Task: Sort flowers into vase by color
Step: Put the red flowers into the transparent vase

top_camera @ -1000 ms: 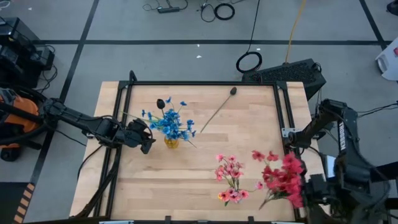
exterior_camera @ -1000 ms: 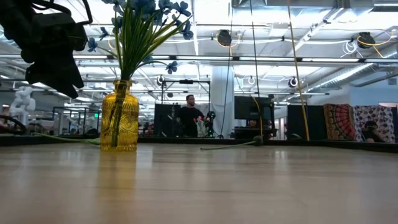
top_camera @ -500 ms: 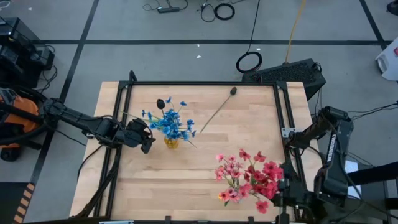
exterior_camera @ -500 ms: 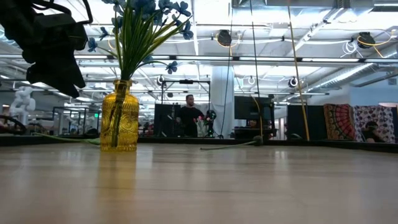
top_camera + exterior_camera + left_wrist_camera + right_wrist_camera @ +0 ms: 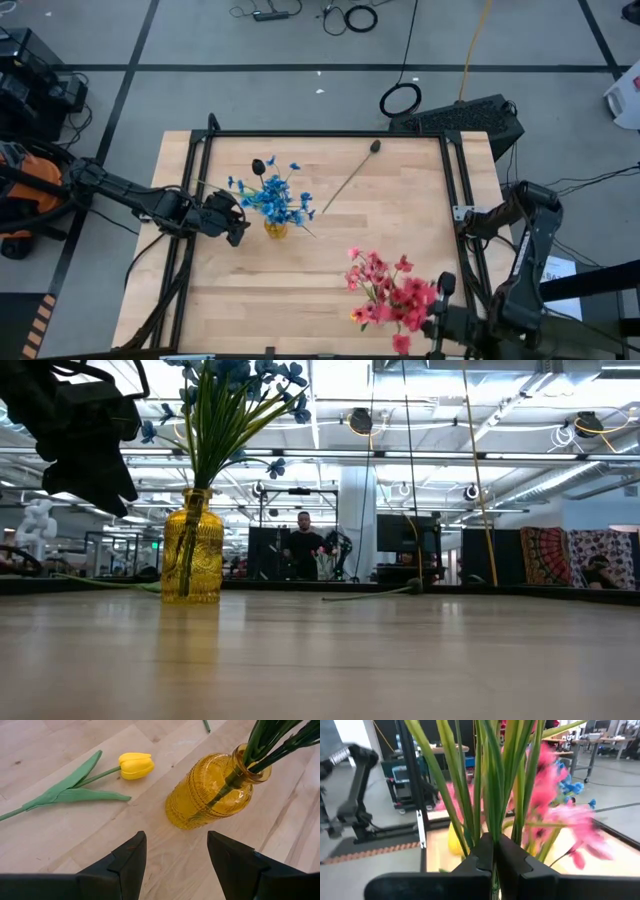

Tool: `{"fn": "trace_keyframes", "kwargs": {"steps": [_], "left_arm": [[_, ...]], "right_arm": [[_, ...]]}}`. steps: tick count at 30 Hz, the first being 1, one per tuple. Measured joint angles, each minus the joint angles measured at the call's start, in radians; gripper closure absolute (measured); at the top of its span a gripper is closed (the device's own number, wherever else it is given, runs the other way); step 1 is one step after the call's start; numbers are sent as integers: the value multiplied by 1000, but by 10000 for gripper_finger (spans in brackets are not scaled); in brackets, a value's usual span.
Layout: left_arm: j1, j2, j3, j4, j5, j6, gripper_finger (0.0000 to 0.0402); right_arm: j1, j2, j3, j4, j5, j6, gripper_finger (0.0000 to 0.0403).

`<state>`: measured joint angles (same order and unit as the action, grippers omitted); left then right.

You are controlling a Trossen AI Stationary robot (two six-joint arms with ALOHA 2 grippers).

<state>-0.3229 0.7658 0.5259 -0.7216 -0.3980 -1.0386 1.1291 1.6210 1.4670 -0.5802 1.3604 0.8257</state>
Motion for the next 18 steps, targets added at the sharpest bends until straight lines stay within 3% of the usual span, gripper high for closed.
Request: {"fn": "trace_keyframes", "kwargs": {"steps": [8, 18], "left_arm": [[0, 0, 0, 3, 0, -1, 188], [0, 0, 0, 4, 18, -1, 188]], "right_arm": [[-18, 131, 0, -4, 0, 60, 403], [-17, 186, 0, -159, -7, 364, 403]]}}
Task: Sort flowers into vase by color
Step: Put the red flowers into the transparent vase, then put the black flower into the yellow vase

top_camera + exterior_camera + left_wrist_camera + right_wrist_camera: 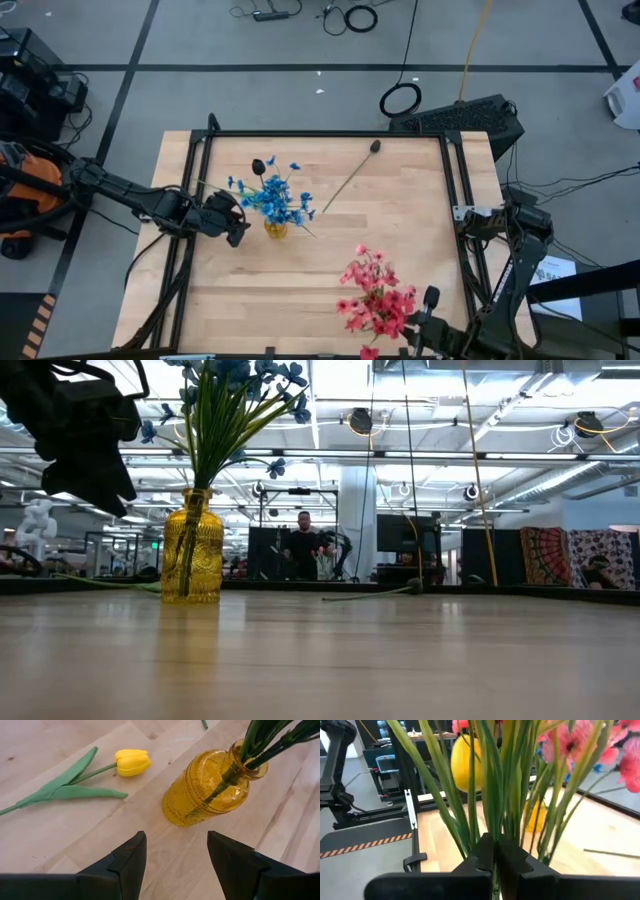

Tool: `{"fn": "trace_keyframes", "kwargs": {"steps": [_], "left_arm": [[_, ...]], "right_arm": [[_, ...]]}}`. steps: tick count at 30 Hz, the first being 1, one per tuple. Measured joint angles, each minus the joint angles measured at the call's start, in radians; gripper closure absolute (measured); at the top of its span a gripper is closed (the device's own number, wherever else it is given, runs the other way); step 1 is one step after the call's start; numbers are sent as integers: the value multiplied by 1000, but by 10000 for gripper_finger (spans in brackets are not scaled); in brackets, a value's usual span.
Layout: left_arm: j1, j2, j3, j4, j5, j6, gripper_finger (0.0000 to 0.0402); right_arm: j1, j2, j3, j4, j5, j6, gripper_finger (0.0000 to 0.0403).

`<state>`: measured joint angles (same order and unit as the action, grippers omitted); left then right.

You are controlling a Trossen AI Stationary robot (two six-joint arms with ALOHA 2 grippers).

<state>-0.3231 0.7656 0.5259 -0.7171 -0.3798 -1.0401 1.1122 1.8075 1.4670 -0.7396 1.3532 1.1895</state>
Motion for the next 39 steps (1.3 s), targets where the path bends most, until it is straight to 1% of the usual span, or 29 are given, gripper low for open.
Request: {"fn": "trace_keyframes", "kwargs": {"steps": [2, 5, 10, 13, 16, 23, 26, 29, 31, 33, 37, 39], "left_arm": [[0, 0, 0, 0, 4, 0, 188], [0, 0, 0, 0, 5, 0, 188], [0, 0, 0, 0, 6, 0, 188], [0, 0, 0, 0, 13, 0, 188], [0, 0, 0, 0, 24, 0, 188], [0, 0, 0, 1, 40, -1, 188], [0, 0, 0, 2, 42, -1, 188], [0, 0, 0, 2, 43, -1, 188], [0, 0, 0, 2, 43, -1, 188], [0, 0, 0, 2, 43, -1, 188], [0, 0, 0, 2, 43, -1, 188], [0, 0, 0, 2, 43, 0, 188]], "right_arm": [[0, 0, 0, -23, -21, 25, 403], [0, -2, 0, -57, -94, 58, 403], [0, -14, 0, -135, -218, 201, 394], [0, -27, 0, -160, -234, 251, 382], [0, -48, 0, -168, -234, 254, 369], [0, -107, 0, -187, -250, 195, 329], [-3, -129, 0, -196, -333, 168, 311], [-13, -148, 0, -204, -479, 152, 297], [-19, -162, 0, -227, -555, 158, 291], [-24, -177, 0, -242, -596, 159, 287], [-26, -212, 0, -268, -604, 158, 287], [-27, -235, 0, -301, -632, 174, 287]]}}
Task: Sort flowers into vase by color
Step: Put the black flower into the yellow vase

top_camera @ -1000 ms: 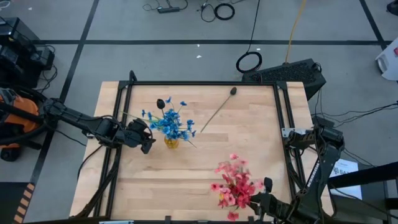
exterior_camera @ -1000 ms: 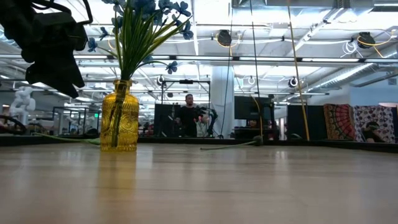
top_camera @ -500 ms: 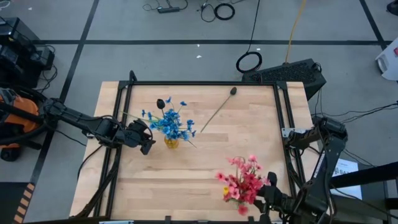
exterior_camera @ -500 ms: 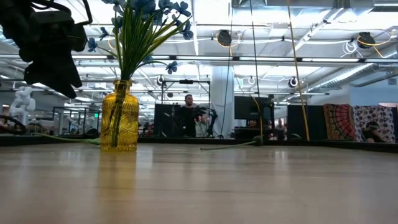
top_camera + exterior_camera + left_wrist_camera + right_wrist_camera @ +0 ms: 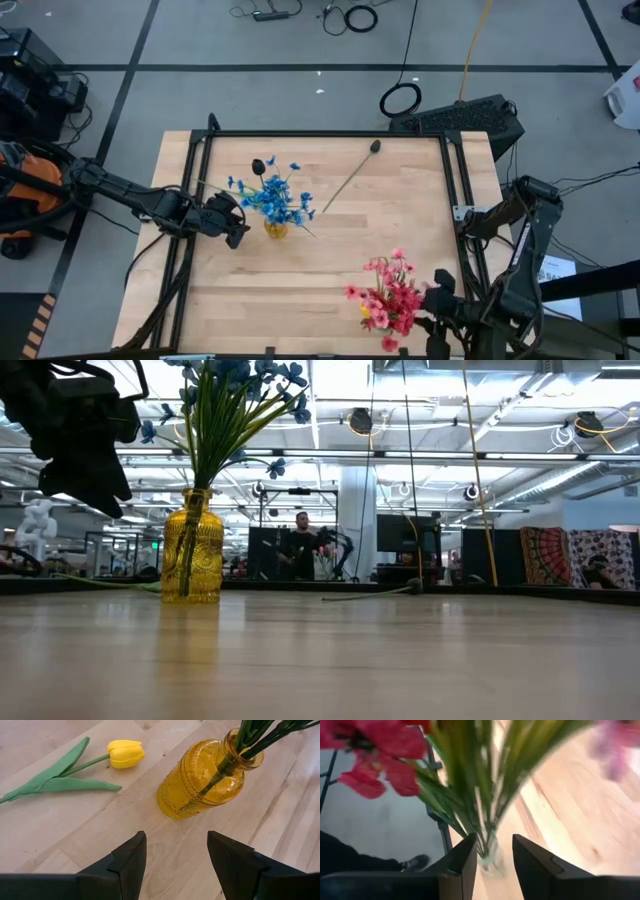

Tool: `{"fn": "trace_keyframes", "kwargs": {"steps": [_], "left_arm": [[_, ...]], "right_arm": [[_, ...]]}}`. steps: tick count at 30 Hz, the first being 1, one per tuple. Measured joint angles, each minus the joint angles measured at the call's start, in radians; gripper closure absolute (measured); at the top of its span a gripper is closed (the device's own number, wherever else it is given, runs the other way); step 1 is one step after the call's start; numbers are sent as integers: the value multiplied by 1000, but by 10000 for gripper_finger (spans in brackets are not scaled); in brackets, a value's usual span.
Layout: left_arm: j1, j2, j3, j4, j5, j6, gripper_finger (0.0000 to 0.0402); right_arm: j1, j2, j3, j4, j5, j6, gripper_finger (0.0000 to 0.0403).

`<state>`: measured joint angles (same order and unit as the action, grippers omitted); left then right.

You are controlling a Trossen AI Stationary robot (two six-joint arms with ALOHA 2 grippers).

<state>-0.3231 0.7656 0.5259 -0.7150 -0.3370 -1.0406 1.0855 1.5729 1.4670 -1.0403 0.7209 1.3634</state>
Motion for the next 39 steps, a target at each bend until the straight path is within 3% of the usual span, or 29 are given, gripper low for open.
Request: {"fn": "trace_keyframes", "kwargs": {"steps": [8, 13, 25, 29, 34, 39], "left_arm": [[0, 0, 0, 0, 0, 8, 188], [0, 0, 0, 0, 0, 7, 188], [0, 0, 0, 0, -8, 9, 188], [0, 0, 0, 0, -9, 10, 188], [0, 0, 0, -1, -13, 10, 188], [0, 0, 0, -5, -13, 14, 188]], "right_arm": [[-8, -100, 0, -326, -110, 338, 321], [-92, -158, -6, -530, -173, 612, 354], [-557, -206, -23, -458, -141, 513, 400], [-715, -206, -23, -349, -135, 412, 397], [-872, -195, -23, -190, -45, 267, 397], [-1014, -170, -23, -24, -33, 224, 397]]}}
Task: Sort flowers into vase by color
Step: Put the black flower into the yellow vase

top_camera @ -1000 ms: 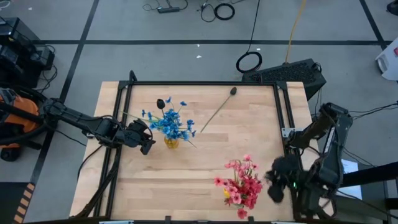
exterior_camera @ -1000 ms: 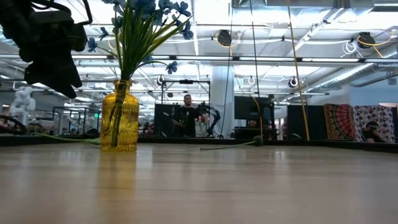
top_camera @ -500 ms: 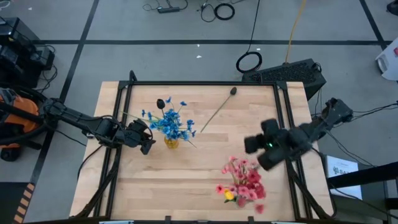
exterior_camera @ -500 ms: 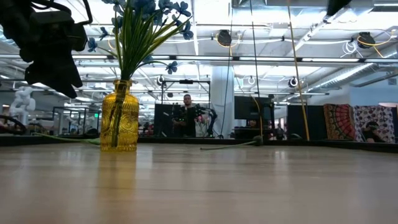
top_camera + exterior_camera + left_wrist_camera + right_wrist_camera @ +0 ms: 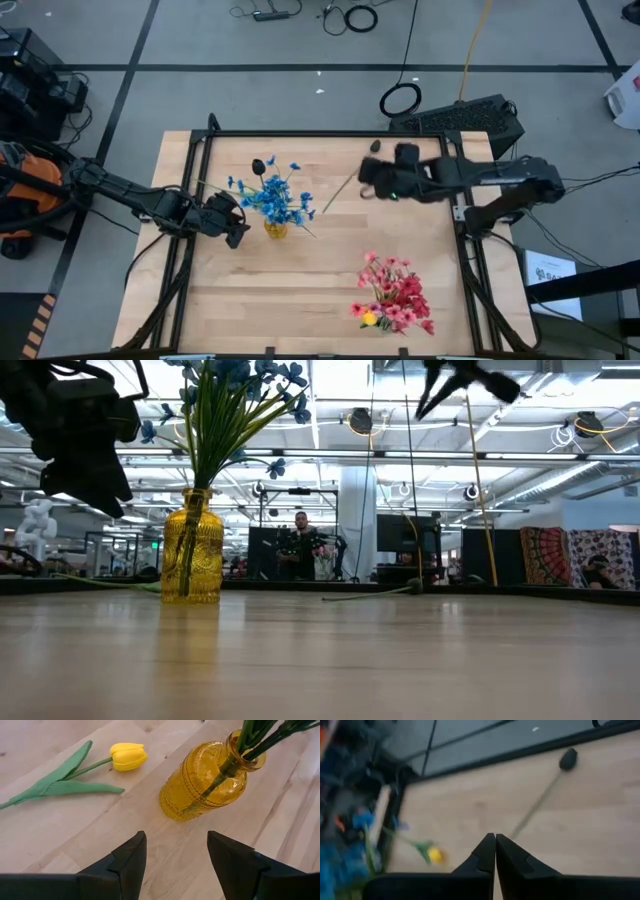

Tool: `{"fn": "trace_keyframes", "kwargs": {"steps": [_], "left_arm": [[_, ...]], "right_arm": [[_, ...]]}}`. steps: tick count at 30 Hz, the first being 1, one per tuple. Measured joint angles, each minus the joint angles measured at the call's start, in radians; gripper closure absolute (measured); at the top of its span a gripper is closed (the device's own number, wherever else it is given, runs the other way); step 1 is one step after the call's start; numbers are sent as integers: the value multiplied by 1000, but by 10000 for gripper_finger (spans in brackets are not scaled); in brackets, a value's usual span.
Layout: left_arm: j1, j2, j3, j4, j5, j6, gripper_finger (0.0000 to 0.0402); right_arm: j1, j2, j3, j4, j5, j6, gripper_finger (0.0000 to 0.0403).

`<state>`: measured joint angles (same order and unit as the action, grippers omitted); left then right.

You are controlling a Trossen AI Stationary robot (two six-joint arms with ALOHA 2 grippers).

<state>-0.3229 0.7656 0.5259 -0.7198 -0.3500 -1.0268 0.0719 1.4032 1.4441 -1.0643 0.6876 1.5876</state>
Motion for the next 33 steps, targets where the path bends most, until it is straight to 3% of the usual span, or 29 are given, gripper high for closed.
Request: {"fn": "trace_keyframes", "kwargs": {"steps": [6, 25, 33], "left_arm": [[0, 0, 0, 0, 1, 105, 188], [0, 0, 0, 4, 6, 124, 188], [0, 0, 0, 6, 6, 116, 188]], "right_arm": [[-139, 61, 0, 72, -3, 24, 396], [-415, 425, 0, 135, -453, -72, 395], [-510, 514, 0, 196, -557, -150, 335]]}}
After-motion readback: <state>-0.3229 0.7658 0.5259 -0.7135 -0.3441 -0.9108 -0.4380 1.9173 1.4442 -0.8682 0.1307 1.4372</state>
